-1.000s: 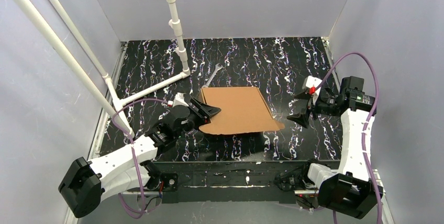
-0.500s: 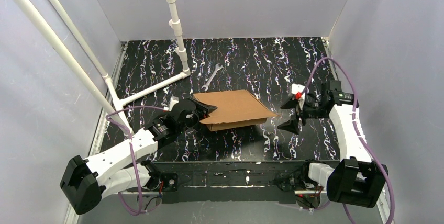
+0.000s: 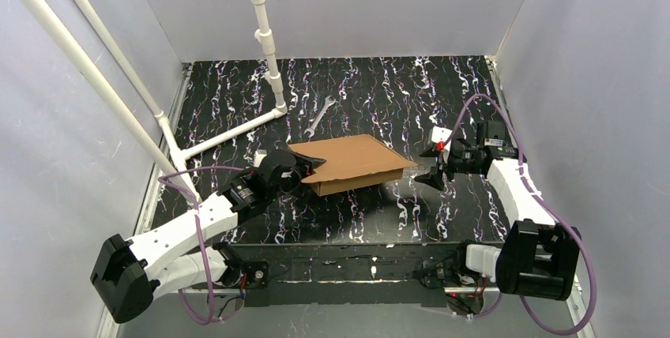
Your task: Fold the paper box
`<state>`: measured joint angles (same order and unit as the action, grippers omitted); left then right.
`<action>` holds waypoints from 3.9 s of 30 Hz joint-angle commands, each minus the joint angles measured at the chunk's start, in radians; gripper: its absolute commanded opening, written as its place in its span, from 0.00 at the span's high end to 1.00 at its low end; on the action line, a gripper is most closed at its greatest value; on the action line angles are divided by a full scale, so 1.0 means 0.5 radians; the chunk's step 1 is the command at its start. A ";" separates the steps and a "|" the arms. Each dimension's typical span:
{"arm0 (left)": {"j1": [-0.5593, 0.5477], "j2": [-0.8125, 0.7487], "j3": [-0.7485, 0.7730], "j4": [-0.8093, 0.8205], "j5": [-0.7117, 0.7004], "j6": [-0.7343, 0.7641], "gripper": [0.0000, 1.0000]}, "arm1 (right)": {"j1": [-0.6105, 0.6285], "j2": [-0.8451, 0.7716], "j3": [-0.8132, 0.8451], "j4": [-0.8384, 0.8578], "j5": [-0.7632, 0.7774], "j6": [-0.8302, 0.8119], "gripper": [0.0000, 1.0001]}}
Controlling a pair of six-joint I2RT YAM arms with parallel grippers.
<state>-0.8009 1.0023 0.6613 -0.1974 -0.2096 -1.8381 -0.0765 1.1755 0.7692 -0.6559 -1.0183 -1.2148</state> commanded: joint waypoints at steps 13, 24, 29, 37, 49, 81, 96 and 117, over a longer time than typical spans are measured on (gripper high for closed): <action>-0.011 -0.060 0.060 -0.077 -0.053 -0.107 0.65 | 0.119 -0.206 0.354 -0.586 0.198 -0.587 0.02; -0.013 0.214 0.352 -0.324 0.233 -0.332 0.67 | 0.617 -0.020 0.722 -0.640 0.157 -0.758 0.01; -0.024 0.308 0.410 -0.351 0.247 -0.376 0.68 | 0.875 0.041 0.779 -0.484 0.384 -0.545 0.02; -0.036 0.416 0.508 -0.355 0.241 -0.405 0.68 | 1.121 0.036 0.652 -0.150 0.755 -0.301 0.02; -0.040 0.394 0.462 -0.298 0.192 -0.509 0.66 | 1.300 0.066 0.508 0.051 0.949 -0.246 0.01; -0.036 0.150 0.217 -0.076 0.110 -0.439 0.09 | 1.175 -0.083 0.320 0.315 0.730 0.328 0.42; -0.012 -0.524 -0.021 -0.213 -0.260 0.326 0.02 | 0.964 -0.155 0.283 0.251 0.434 0.624 0.42; -0.003 -1.298 -0.600 0.337 0.184 1.930 0.02 | 0.530 0.116 0.466 0.454 -0.100 1.836 0.42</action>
<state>-0.8066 0.3779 0.4278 -0.1257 -0.1749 -1.0054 0.2218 1.2098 0.9874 -0.4610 -0.9596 -0.5663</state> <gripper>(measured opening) 0.983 0.701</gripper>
